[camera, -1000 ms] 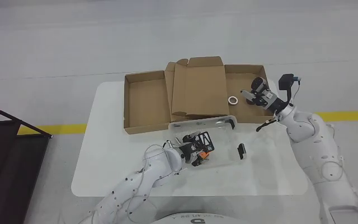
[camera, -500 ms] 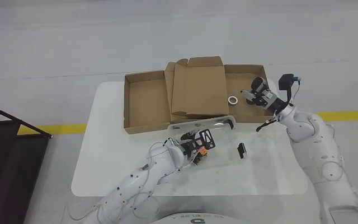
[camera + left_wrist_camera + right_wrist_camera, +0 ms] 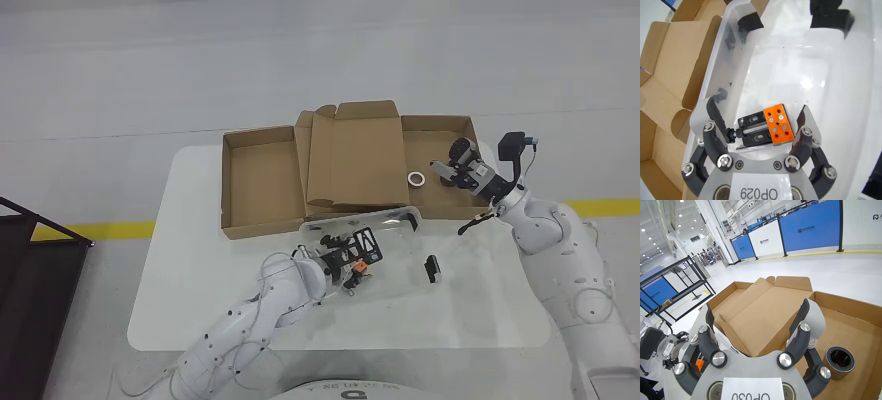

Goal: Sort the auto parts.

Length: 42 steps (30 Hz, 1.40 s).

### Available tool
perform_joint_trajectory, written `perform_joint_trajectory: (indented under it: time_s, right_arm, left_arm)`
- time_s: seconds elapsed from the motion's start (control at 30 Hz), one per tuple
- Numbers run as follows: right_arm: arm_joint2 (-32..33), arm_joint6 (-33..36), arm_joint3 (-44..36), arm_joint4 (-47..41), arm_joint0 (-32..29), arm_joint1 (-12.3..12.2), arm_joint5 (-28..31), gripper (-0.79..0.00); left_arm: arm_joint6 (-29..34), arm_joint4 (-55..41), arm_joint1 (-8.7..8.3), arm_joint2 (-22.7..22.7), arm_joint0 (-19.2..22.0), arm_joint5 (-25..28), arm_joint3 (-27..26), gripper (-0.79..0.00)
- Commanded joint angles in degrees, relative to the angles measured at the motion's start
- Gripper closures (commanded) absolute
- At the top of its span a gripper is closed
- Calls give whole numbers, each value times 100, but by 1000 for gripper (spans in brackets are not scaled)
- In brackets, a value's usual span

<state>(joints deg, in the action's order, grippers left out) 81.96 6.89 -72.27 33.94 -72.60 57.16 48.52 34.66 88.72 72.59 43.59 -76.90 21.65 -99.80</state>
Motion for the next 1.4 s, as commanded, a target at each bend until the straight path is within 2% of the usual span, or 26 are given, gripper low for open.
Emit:
perform_joint_trajectory:
  time_s: [0.0,0.13,0.37,0.53,0.73,0.83,0.9,0.93,1.13,1.37]
  right_arm:
    - [0,0,-1,0,-1,0,1,-785]
    - [0,0,-1,0,-1,0,1,-785]
    - [0,0,-1,0,-1,0,1,-785]
    - [0,0,-1,0,-1,0,1,-785]
    - [0,0,-1,0,-1,0,1,-785]
    - [0,0,-1,0,-1,0,1,-785]
    - [0,0,-1,0,-1,0,1,-785]
    - [0,0,-1,0,-1,0,1,-785]
    - [0,0,-1,0,-1,0,1,-785]
    - [0,0,-1,0,-1,0,1,-785]
  left_arm:
    - [28,-44,4,-13,9,55,30,-665]
    - [5,-15,23,-79,37,42,105,-603]
    - [22,-16,58,-154,91,-4,202,-428]
    - [55,22,78,-208,126,1,287,-369]
    - [42,44,93,-224,149,-16,362,-345]
    - [43,40,94,-205,155,-19,382,-252]
    - [36,32,93,-188,151,-18,377,-111]
    - [27,29,91,-175,149,-18,368,0]
    - [-63,37,64,-53,92,-36,204,0]
    - [-158,201,-59,204,-272,94,-546,0]
